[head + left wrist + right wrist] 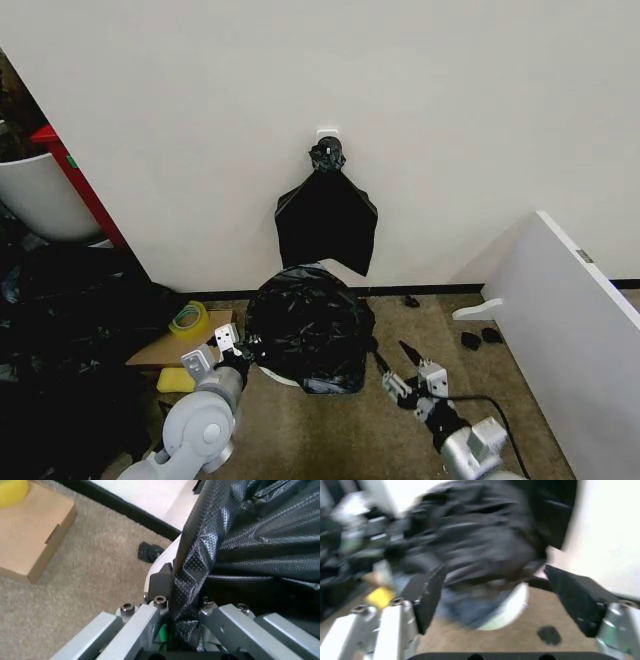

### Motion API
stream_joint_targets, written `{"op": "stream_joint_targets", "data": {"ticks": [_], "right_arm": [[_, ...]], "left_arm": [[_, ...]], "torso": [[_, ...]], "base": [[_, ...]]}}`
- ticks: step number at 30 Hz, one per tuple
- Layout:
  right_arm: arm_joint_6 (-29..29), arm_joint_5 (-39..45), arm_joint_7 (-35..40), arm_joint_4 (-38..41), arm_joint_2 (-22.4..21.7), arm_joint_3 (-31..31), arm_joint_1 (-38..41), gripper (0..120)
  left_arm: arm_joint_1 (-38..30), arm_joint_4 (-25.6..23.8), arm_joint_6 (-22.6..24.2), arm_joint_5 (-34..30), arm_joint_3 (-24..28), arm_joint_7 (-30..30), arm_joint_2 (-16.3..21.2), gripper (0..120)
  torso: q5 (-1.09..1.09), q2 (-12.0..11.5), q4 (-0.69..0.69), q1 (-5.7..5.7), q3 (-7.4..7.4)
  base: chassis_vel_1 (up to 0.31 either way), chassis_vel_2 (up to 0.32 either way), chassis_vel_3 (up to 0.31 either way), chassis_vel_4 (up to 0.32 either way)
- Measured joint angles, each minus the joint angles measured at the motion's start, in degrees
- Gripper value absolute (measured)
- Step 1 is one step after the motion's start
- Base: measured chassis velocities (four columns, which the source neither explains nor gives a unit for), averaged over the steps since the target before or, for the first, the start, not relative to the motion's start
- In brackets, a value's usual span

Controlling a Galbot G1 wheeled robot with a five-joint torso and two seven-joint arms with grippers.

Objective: Place the garbage bag over the trash bin.

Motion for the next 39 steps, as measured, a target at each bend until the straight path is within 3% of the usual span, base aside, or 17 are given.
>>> {"op": "stream_joint_targets", "data": {"ticks": [6,9,11,13,15,20,23,24,28,33,37,39], "right_arm": [[6.2,-14.2,-6.1,-3.7,-0.7,-2.0,0.0,98],[8.3,-18.9,-6.2,-5.9,-0.5,-2.5,1.7,98],[9.9,-22.0,-5.2,-7.7,0.2,-2.8,3.3,90],[10.0,-22.2,-5.0,-7.8,0.2,-2.8,3.4,90],[12.0,-26.2,-2.6,-9.5,1.2,-3.2,5.2,77],[13.1,-29.7,-2.4,-10.8,1.6,-3.1,6.1,63],[14.0,-32.5,-4.2,-11.7,1.6,-3.1,5.9,49],[14.0,-32.5,-4.2,-11.7,1.6,-3.1,5.9,49],[14.7,-34.2,-5.2,-12.1,2.1,-2.9,5.9,30],[14.8,-35.0,-5.1,-12.2,2.4,-2.8,6.0,21],[14.8,-36.7,-3.5,-12.9,2.8,-2.8,6.4,0],[14.8,-37.3,-2.4,-13.1,3.0,-2.9,6.5,0]], "left_arm": [[-2.3,1.1,1.2,-1.4,1.5,-1.8,-0.5,1],[-2.5,1.1,1.7,-1.6,1.8,-1.9,-0.4,1],[-2.3,1.0,2.1,-1.7,1.9,-1.9,-0.4,1],[-2.3,1.0,2.1,-1.7,1.9,-1.9,-0.4,1],[-1.9,1.0,2.3,-1.6,2.1,-2.0,-0.5,1],[-1.6,0.9,2.5,-1.6,2.1,-2.2,-0.6,1],[-1.6,0.8,2.6,-1.7,2.1,-2.2,-0.6,1],[-1.6,0.8,2.6,-1.7,2.1,-2.2,-0.6,1],[-1.6,0.8,2.6,-1.7,2.3,-2.2,-1.2,1],[-1.5,0.7,2.6,-1.7,2.5,-2.2,-1.3,1],[-1.4,0.3,2.8,-1.7,2.6,-2.1,-1.3,1],[-1.2,0.0,2.8,-1.7,2.5,-2.0,-1.2,1]], "torso": [[0.0,0.0,0.02,0.0,0.0],[0.0,0.0,0.03,0.0,0.0],[0.01,0.0,0.03,0.0,0.0],[0.01,0.0,0.03,0.0,0.0],[0.0,0.0,0.03,0.0,0.01],[0.0,0.0,0.03,0.0,0.01],[0.0,0.0,0.02,0.0,0.01],[0.0,0.0,0.02,0.0,0.01],[0.0,0.0,0.02,0.0,0.01],[0.0,0.0,0.02,0.0,0.01],[0.0,0.0,0.02,0.0,0.01],[0.0,0.0,0.03,0.0,0.01]], "base": [[0.0,0.0,0.0,0.0],[0.0,0.0,0.0,0.0],[0.0,0.0,0.0,0.0],[0.0,0.0,0.0,0.0],[0.0,0.0,0.0,0.0],[0.0,0.0,0.0,0.0],[0.0,0.0,0.0,0.0],[0.0,0.0,0.0,0.0],[0.0,0.0,0.0,0.0],[0.0,0.0,0.0,0.0],[0.0,0.0,0.0,0.0],[0.0,0.0,0.0,0.0]]}}
